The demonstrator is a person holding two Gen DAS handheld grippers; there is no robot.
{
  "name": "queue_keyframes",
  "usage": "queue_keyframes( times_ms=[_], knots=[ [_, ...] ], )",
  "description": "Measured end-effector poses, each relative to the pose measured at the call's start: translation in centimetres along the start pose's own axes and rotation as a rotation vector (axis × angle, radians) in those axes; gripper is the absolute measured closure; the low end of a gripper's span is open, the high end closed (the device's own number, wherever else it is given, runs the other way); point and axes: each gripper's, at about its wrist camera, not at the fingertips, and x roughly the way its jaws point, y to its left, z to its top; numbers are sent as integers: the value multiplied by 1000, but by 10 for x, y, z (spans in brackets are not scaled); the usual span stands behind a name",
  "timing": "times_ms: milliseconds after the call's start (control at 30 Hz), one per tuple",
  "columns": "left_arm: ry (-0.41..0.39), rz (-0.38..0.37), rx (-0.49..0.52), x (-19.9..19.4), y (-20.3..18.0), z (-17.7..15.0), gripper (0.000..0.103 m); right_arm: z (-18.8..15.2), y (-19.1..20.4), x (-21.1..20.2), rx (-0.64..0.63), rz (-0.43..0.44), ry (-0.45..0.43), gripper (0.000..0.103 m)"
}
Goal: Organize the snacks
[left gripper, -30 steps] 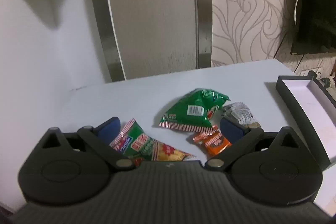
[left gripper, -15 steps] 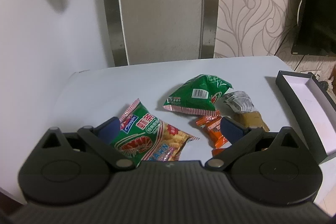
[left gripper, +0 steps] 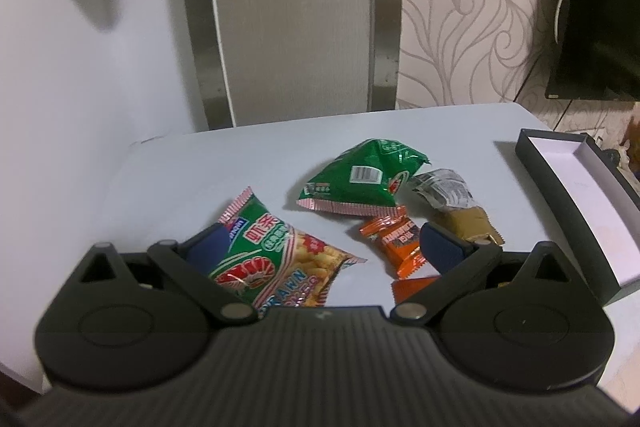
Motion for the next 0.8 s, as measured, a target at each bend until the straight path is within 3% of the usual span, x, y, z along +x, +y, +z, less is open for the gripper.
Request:
queue_keyframes(
  times_ms=[800],
  knots=[
    [23, 7, 37, -2, -18, -17, 0, 13, -10, -4, 3, 22, -41, 2]
  ],
)
